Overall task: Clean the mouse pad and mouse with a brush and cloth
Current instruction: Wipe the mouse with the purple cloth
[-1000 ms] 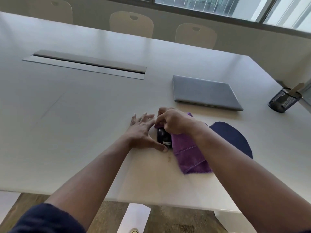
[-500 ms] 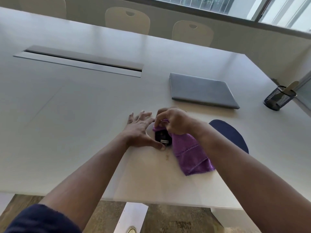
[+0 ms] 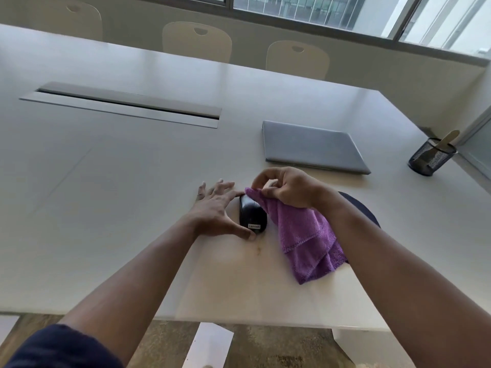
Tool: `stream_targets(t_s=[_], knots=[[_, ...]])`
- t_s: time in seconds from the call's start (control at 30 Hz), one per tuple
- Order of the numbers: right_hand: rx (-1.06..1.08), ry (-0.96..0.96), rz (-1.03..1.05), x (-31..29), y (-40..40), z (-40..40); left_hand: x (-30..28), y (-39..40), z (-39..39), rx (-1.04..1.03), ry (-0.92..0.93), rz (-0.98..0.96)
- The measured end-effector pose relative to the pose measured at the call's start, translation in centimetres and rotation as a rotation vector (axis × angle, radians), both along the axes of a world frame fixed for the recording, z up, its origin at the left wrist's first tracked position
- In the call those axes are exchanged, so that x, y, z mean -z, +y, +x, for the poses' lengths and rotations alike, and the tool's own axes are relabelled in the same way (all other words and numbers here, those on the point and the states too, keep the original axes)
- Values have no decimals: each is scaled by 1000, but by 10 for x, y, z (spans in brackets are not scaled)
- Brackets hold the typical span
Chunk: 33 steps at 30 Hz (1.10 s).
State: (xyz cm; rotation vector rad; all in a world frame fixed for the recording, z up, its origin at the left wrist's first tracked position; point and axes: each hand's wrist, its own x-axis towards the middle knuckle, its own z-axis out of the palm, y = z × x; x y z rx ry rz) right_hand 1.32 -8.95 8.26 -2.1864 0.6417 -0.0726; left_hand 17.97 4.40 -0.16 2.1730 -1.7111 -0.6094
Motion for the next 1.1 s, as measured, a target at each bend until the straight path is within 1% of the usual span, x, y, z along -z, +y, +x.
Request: stream_targets(t_s=[0.07, 0.1, 0.2, 0.3, 0.37, 0.47, 0.53, 0.7, 0.83, 0.93, 1.03, 1.1], knots=[[23, -5, 42, 6, 1, 2, 0, 0, 0, 0, 2, 1], [40, 5, 29, 9, 1, 3, 0, 0, 0, 1, 2, 1], [66, 22, -168, 16, 1, 10, 1, 0, 0, 3, -1, -3], [29, 14, -365, 20, 4, 15, 1, 0, 1, 4, -4, -1], [-29, 64, -446, 21, 4, 15, 1, 0, 1, 3, 8, -6], [-73, 202, -394, 16, 2, 11, 2, 0, 0, 5, 10, -1], [-98, 260, -370, 12, 1, 8, 3, 0, 0, 7, 6, -2], [-154, 170, -397, 9, 11, 11, 1, 0, 2, 4, 18, -8], [-181, 174, -348, 4, 10, 14, 3, -1, 2, 2, 21, -19], [-154, 145, -430, 7, 11, 23, 5, -2, 3, -1, 5, -17], [-153, 192, -528, 13, 15, 34, 6, -1, 3, -6, 9, -20], [-160, 212, -555, 15, 15, 37, 6, 0, 3, -6, 13, -25]])
